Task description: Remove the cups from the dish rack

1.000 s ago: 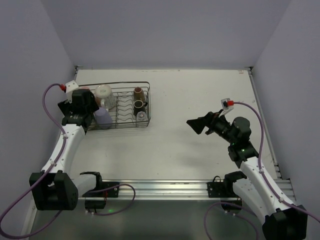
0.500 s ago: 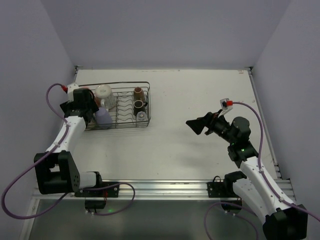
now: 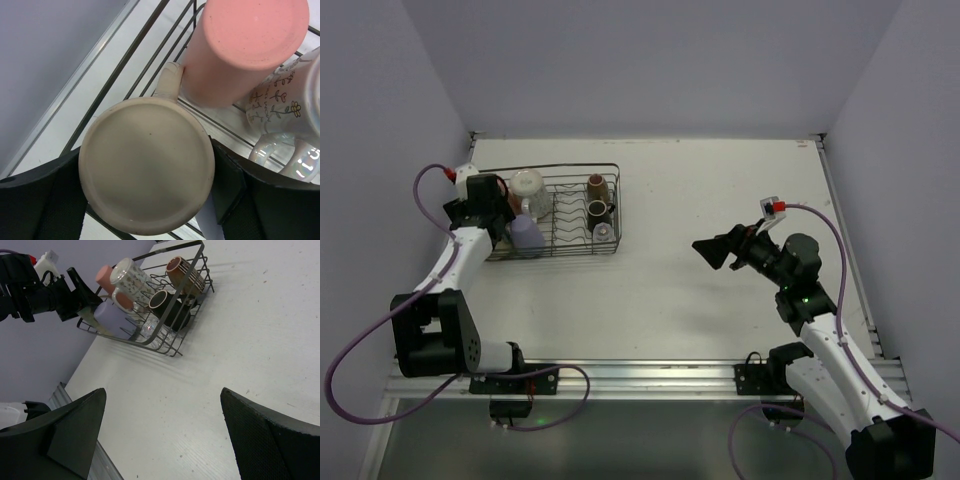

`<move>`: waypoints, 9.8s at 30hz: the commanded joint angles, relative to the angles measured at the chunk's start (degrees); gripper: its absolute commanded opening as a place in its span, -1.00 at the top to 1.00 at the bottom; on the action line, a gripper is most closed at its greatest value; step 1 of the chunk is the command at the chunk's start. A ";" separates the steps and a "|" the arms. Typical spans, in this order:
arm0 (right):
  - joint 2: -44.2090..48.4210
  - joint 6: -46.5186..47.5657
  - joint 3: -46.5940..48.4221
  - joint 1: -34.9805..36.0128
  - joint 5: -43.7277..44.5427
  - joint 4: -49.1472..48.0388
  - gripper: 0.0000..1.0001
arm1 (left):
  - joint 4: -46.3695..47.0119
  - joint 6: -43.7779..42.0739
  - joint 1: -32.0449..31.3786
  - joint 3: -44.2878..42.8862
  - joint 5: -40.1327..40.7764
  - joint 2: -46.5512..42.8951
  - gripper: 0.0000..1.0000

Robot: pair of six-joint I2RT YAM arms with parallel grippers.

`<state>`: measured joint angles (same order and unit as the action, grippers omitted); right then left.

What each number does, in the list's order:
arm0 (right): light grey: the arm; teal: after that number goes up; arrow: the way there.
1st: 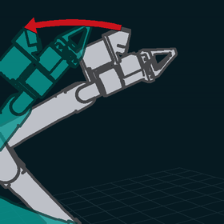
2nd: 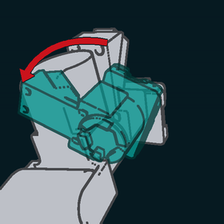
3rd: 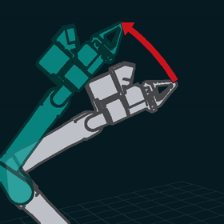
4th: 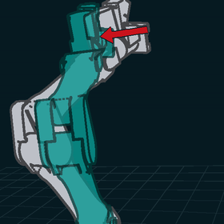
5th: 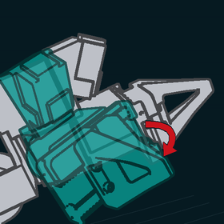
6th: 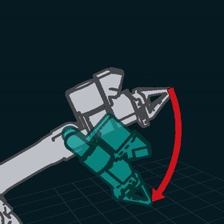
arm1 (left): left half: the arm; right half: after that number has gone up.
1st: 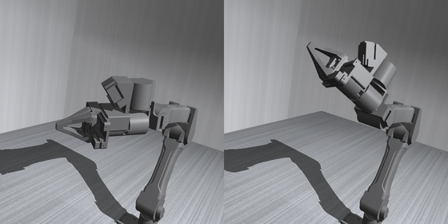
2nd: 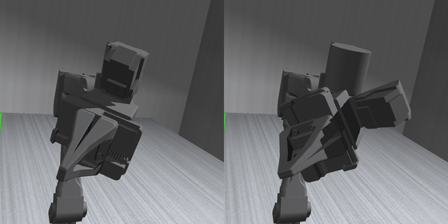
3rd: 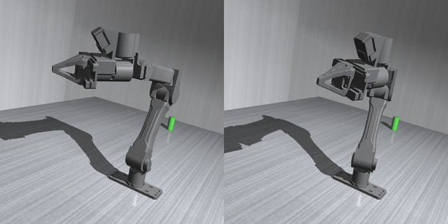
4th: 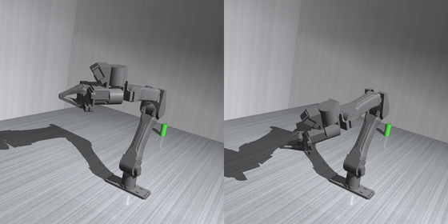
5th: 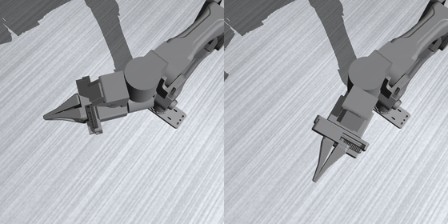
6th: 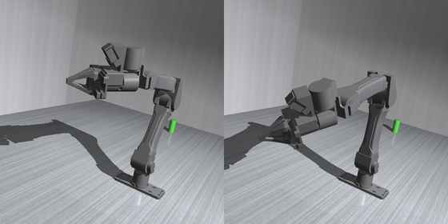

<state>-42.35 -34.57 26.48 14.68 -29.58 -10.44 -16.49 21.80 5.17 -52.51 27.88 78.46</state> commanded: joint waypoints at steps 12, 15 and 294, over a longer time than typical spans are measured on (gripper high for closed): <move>-1.07 -0.50 2.96 0.53 -2.14 -1.69 -0.98 | 1.99 -1.24 0.54 -2.15 1.22 -6.64 0.60; -1.68 -1.20 3.31 1.32 -2.59 -2.13 -0.98 | 1.81 -1.41 0.54 -2.77 0.95 -9.54 0.66; -52.00 22.08 66.23 -1.40 38.56 49.36 1.00 | 2.69 -5.45 -21.08 14.19 -48.45 -39.25 -1.00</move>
<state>-88.12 -16.51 88.16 14.98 9.30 30.28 -13.47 18.81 -14.83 -37.60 -20.71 40.47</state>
